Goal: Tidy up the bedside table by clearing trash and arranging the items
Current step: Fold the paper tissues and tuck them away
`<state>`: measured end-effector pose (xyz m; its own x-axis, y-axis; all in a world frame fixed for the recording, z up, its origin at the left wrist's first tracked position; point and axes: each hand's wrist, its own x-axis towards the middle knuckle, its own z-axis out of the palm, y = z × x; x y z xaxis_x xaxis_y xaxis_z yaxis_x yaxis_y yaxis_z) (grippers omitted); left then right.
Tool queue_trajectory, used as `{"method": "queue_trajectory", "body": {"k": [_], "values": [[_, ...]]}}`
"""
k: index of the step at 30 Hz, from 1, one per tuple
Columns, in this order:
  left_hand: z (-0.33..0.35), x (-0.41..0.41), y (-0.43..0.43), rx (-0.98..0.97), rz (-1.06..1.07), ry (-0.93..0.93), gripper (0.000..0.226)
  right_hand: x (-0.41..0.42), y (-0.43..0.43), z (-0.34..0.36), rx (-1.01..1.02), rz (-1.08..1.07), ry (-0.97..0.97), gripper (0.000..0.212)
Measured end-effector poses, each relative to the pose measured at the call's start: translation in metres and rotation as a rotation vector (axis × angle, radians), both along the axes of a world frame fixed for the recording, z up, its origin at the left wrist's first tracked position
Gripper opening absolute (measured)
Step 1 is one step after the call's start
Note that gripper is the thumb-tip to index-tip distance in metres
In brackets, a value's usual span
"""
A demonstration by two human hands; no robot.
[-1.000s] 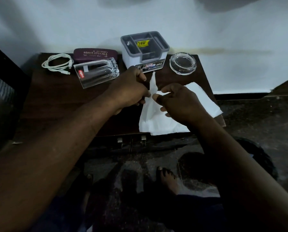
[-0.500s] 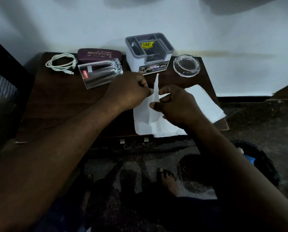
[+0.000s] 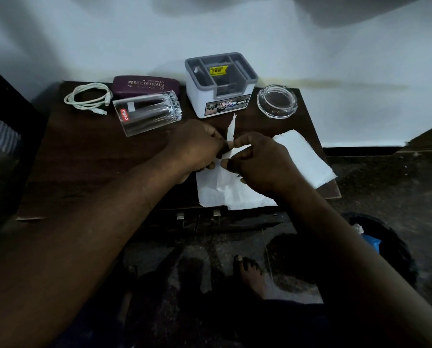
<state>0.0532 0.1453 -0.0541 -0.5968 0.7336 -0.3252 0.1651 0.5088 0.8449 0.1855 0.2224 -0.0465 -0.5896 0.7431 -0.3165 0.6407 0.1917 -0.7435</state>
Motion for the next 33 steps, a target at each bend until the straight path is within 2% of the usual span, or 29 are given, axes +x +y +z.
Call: {"method": "queue_trajectory", "body": {"k": [5,11,17,20,26,30,33], "values": [[-0.004,0.0,0.002,0.003,0.022,-0.013,0.022,0.002,0.003,-0.003,-0.011,-0.006,-0.013,0.039],[-0.004,-0.001,0.002,0.013,0.067,-0.185,0.028,0.005,0.008,-0.012,0.046,-0.001,-0.073,0.034],[0.001,-0.005,-0.003,-0.046,0.058,-0.166,0.029,0.011,0.013,-0.011,0.044,-0.027,-0.149,0.037],[0.0,-0.007,-0.007,-0.095,0.052,-0.15,0.024,0.015,0.017,-0.009,0.034,-0.042,-0.161,0.029],[-0.002,-0.011,-0.01,-0.116,0.067,-0.099,0.013,0.023,0.023,-0.004,-0.016,-0.064,-0.21,0.033],[-0.001,-0.01,-0.012,-0.133,0.015,-0.073,0.016,0.021,0.02,-0.003,0.002,-0.068,-0.177,0.038],[0.002,-0.01,-0.013,-0.135,0.007,-0.089,0.021,0.019,0.019,-0.003,0.075,-0.082,-0.133,0.032]]}}
